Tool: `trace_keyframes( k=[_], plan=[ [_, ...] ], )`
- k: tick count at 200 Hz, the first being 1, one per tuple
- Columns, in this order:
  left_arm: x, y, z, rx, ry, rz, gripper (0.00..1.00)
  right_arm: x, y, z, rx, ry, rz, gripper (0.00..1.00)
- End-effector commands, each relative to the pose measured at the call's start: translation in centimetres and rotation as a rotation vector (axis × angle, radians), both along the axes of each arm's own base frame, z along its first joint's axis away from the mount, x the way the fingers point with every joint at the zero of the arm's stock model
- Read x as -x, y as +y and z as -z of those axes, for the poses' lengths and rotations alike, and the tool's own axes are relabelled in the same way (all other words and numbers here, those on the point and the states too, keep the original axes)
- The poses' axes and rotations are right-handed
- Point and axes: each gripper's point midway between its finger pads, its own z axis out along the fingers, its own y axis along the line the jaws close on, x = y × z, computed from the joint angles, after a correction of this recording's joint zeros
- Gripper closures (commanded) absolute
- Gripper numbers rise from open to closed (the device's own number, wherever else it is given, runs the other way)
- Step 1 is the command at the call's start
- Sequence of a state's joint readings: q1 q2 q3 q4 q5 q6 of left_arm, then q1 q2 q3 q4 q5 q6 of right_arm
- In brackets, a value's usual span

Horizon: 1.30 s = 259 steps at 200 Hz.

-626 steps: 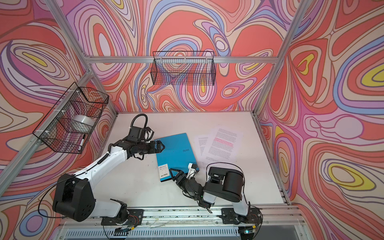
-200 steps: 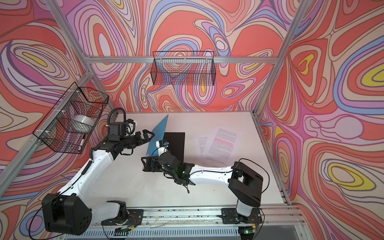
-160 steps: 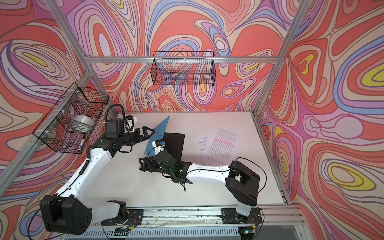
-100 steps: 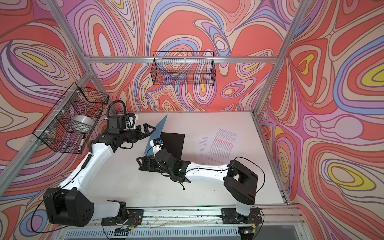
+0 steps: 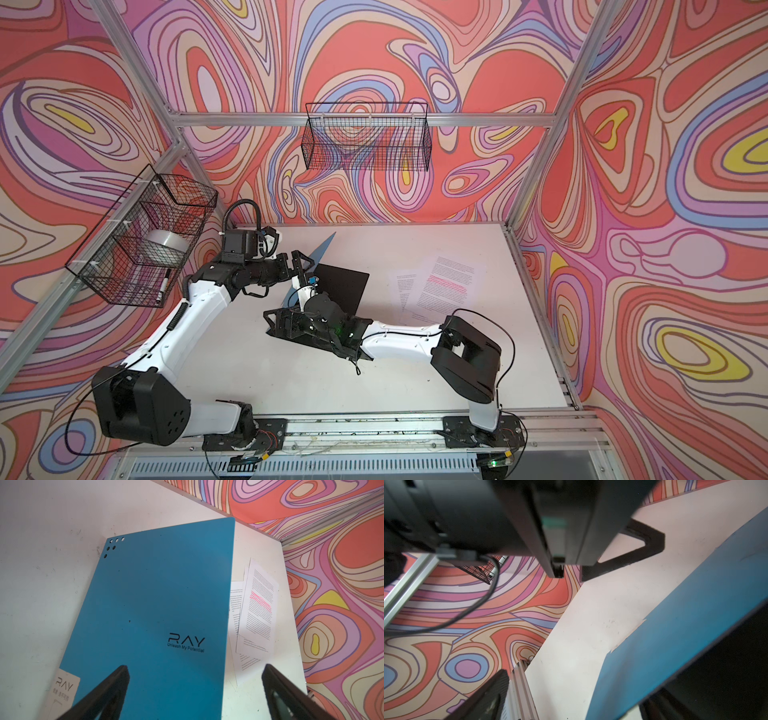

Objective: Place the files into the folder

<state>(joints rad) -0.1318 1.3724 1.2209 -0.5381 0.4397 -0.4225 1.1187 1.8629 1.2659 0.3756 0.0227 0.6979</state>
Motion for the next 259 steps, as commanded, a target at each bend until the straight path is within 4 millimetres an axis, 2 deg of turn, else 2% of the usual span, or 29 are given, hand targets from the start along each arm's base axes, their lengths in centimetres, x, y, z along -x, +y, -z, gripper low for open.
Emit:
trace_keyframes(
  k=[1,114,153,185,259],
  plan=[
    [0.3,0.0,-0.3,-0.045,-0.003,0.026,0.0,-0.7,0.7,-2.4,-0.076,-0.036,-0.01,0.02],
    [0.1,1.4,1.8,-0.213,0.026,0.045,0.09,-2.0,1.1,-3.5,-0.181,-0.021,-0.034,0.02],
    [0.2,2.4,0.2,-0.277,-0.004,0.042,0.0,-2.7,0.6,-4.0,-0.219,-0.02,-0.031,0.02],
    [1.2,2.2,-1.2,-0.28,-0.034,0.075,0.0,-3.1,0.4,-4.5,-0.247,-0.02,-0.039,0.03],
    [2.4,1.7,-1.0,-0.278,-0.009,0.142,0.0,-4.6,0.5,-4.5,-0.35,0.017,-0.072,0.03]
  ],
)
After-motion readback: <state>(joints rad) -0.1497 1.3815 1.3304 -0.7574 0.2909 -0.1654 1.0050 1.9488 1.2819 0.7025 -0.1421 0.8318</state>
